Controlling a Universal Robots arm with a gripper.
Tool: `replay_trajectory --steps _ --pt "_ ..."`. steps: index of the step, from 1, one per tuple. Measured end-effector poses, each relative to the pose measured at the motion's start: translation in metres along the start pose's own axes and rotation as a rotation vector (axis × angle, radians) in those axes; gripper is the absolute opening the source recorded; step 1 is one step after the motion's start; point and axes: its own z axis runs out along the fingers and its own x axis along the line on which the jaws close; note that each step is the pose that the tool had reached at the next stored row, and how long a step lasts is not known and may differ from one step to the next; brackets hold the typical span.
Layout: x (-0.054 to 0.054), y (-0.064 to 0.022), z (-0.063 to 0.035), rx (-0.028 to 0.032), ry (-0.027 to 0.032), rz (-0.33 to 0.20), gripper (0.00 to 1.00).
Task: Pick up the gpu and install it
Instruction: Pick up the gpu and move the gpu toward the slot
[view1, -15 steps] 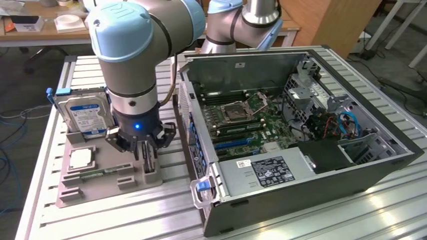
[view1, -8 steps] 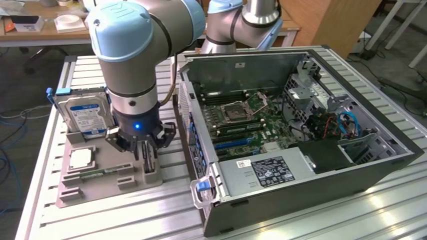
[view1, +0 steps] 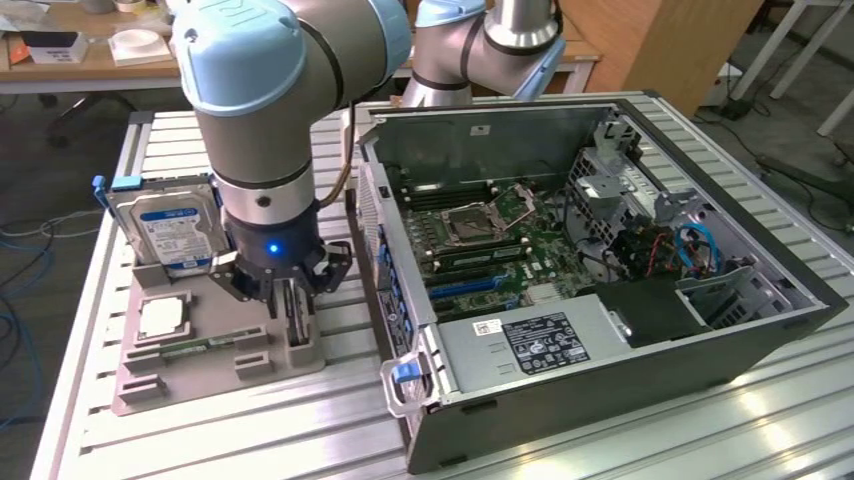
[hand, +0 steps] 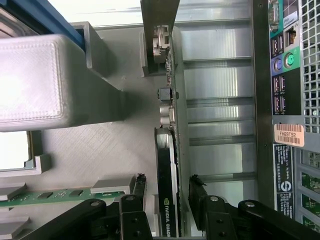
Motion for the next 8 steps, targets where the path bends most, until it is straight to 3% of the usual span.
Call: replay_trajectory --steps 8 --pt "0.0000 0.0002 -0.0033 0.0005 -0.0003 0.000 0.47"
